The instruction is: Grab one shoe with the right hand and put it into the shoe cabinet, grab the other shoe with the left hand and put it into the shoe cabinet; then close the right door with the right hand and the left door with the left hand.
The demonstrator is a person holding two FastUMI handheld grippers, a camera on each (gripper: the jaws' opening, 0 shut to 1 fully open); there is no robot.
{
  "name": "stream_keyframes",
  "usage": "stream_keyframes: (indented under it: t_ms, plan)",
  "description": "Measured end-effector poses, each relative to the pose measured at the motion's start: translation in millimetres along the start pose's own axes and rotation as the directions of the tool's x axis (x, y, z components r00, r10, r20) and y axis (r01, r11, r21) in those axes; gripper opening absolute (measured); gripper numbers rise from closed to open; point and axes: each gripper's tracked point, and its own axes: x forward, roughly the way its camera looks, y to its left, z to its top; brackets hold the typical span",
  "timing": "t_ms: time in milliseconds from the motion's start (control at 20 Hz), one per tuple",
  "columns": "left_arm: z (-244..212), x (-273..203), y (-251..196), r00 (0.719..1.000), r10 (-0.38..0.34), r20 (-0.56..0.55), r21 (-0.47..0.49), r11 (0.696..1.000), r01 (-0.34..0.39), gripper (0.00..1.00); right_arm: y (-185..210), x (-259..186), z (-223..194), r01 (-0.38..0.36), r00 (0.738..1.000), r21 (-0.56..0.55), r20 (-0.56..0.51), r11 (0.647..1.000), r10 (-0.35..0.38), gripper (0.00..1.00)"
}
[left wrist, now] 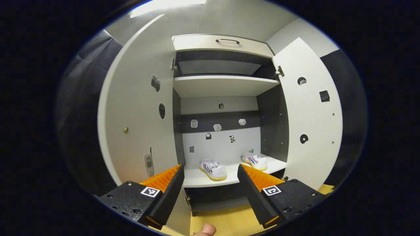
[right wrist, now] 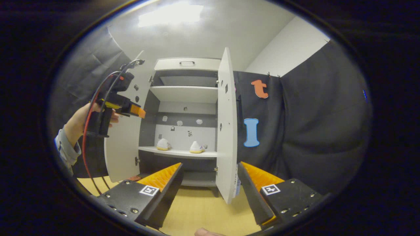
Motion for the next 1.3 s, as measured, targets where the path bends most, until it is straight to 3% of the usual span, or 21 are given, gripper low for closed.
stream_keyframes:
  t_ms: [400, 650, 800, 950, 1100, 1300]
  plan:
    - [-95, -67, -1, 0.996, -0.056, -0.068, -0.069, 0.996, 0.051, 0.98, -43, 0, 2, 0.072, 0.997, 0.053, -0.02, 0.996, -0.071, 0.97]
    - [-143, -94, -12, 0.985, -0.131, -0.11, -0.111, 0.987, 0.119, 0.98, -118, 29, 25, 0.11, 0.99, -0.014, -0.088, 0.994, -0.11, 0.98]
    - [-154, -103, -18, 0.979, -0.173, -0.103, -0.135, 0.978, 0.159, 0.99, -153, 69, 56, 0.099, 0.99, 0.013, -0.098, 0.995, -0.097, 0.98]
    - [-158, -110, -12, 0.981, -0.165, -0.102, -0.103, 0.983, 0.154, 0.99, -183, 123, 82, 0.07, 0.994, -0.048, -0.083, 0.996, -0.074, 0.98]
    - [-146, -116, -12, 0.98, -0.195, -0.034, -0.107, 0.976, 0.19, 0.97, -191, 168, 82, -0.016, 0.992, -0.11, -0.126, 0.994, 0.003, 0.98]
    - [-150, -125, -3, 0.975, -0.223, -0.01, -0.094, 0.971, 0.222, 0.99, -191, 211, 95, -0.049, 0.99, -0.029, -0.136, 0.998, 0.045, 0.98]
